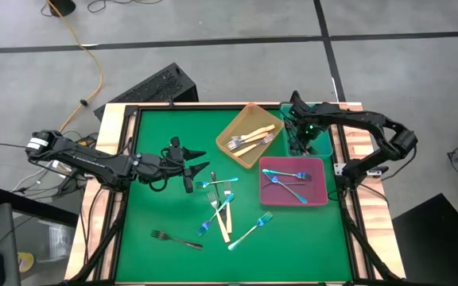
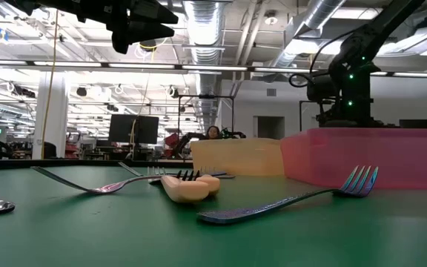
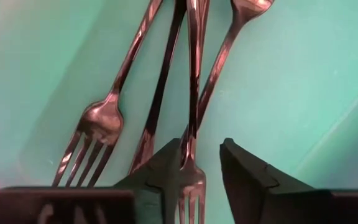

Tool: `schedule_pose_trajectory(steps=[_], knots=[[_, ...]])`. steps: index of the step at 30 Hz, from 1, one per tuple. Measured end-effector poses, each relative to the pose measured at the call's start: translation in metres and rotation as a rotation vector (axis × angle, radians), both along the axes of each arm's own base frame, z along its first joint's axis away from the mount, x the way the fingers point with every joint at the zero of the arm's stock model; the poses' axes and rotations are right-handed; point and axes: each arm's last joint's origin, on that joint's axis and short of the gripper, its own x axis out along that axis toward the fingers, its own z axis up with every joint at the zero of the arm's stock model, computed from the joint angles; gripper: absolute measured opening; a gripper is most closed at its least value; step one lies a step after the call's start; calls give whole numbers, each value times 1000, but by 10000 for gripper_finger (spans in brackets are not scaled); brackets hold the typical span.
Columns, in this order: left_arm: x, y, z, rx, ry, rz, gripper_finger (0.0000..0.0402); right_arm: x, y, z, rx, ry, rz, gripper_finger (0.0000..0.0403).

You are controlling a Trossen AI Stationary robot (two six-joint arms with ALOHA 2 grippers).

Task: Sort silverware by color (type)
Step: Put the blue fork into the pink bin

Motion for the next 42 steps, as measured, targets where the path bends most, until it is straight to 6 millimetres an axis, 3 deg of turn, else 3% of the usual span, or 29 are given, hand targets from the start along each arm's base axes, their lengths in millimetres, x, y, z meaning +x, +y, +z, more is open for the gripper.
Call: schedule_pose_trajectory(steps=[7,12,21,25,30,42], knots=[[0,0,0,0,2,0,162,-3,-2,0,0,3,-15,196],[0,0,-1,3,15,0,162,-3,-1,5,-7,-19,-3,203],[-1,0,-7,-3,71,1,162,3,5,55,-89,-204,41,188],[-1,-1,-10,-13,98,-33,162,8,17,80,-98,-345,102,188],[-4,-1,-19,-53,186,-63,162,16,39,96,-107,-455,188,187],[-10,-2,-34,-124,334,-95,162,40,86,107,-80,-561,349,187]])
